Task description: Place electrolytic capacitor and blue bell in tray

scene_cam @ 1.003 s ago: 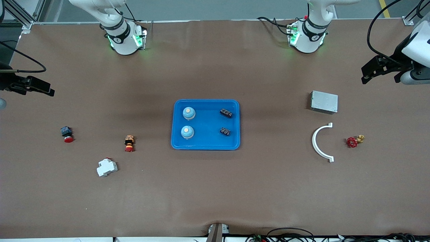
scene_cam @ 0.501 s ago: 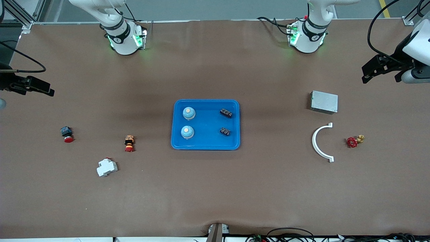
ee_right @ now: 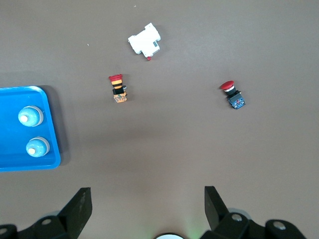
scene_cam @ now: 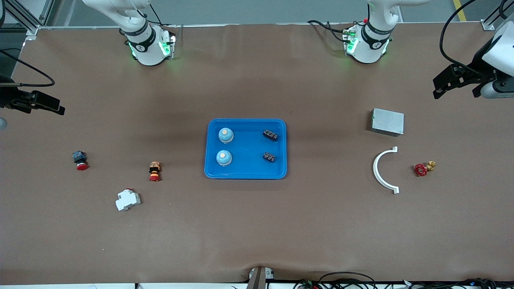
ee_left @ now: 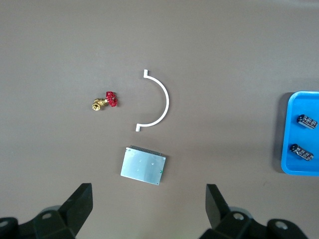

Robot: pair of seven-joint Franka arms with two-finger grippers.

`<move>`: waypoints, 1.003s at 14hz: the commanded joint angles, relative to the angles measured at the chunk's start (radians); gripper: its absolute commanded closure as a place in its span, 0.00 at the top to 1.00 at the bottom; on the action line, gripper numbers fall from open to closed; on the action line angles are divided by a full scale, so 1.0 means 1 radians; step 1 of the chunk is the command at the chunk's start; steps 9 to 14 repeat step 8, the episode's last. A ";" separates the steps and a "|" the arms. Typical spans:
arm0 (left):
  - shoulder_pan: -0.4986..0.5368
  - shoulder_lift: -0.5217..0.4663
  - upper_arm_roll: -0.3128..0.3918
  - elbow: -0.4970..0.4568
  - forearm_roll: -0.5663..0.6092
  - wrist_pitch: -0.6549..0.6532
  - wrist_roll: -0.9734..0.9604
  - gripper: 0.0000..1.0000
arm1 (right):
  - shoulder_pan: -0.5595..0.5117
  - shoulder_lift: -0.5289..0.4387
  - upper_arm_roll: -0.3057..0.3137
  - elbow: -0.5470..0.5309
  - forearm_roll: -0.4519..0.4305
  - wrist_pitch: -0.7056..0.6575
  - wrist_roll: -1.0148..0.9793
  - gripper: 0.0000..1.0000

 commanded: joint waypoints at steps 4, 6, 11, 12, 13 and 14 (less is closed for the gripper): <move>0.004 -0.014 0.006 0.004 -0.022 0.001 0.012 1.00 | -0.005 0.011 0.007 0.025 -0.017 -0.015 0.000 1.00; 0.002 -0.014 0.006 0.004 -0.022 0.001 0.006 1.00 | -0.003 0.011 0.007 0.025 -0.017 -0.015 0.000 1.00; 0.004 -0.016 0.006 0.004 -0.024 0.001 0.006 1.00 | -0.003 0.011 0.007 0.025 -0.017 -0.015 0.000 1.00; 0.004 -0.016 0.006 0.004 -0.024 0.001 0.006 1.00 | -0.003 0.011 0.007 0.025 -0.017 -0.015 0.000 1.00; 0.004 -0.016 0.006 0.004 -0.024 0.001 0.006 1.00 | -0.003 0.011 0.007 0.025 -0.017 -0.015 0.000 1.00; 0.004 -0.016 0.006 0.004 -0.024 0.001 0.006 1.00 | -0.003 0.011 0.007 0.025 -0.017 -0.015 0.000 1.00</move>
